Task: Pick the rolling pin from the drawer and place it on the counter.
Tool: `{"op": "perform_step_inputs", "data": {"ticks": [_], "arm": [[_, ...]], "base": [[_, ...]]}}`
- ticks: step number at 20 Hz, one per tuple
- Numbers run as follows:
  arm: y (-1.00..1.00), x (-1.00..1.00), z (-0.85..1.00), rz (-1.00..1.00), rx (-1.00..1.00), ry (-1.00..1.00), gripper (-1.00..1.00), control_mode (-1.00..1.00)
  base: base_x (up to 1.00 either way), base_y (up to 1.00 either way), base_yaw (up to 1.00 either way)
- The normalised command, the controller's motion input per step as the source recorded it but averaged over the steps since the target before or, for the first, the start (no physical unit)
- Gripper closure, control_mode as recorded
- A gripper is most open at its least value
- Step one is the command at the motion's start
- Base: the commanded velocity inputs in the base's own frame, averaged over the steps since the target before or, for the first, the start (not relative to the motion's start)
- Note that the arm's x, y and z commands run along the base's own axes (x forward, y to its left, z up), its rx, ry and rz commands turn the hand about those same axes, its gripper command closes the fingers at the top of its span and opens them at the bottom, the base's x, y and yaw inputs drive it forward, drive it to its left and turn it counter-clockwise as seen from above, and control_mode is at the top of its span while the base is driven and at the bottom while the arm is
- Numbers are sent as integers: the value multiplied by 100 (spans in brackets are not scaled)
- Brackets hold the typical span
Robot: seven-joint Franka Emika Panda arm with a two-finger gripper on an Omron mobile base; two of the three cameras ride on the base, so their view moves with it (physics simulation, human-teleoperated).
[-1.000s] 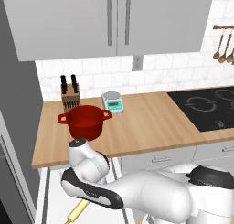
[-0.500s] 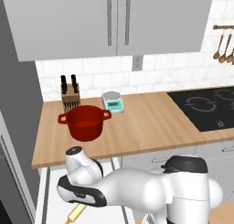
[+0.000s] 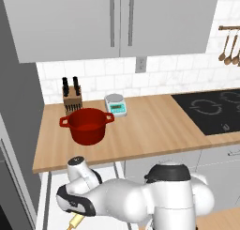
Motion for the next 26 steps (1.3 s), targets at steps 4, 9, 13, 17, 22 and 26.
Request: {"op": "perform_step_inputs", "data": {"ticks": [4, 9, 13, 17, 22, 26], "arm": [[34, 29, -30, -3, -3, -1, -100, -100], [26, 22, -40, -2, -1, 0, -100, -100], [-4, -25, -36, -1, 0, 2, -100, -100], [-27, -61, -37, -3, 0, 5, -100, -100], [0, -35, -51, 0, 0, -1, 100, -100], [0, -45, -6, 0, 0, -19, 100, -100]], "base": [[0, 0, 0], [0, 0, 0], [0, 0, 0], [0, 0, 0], [0, 0, 0], [0, 0, 0]]}}
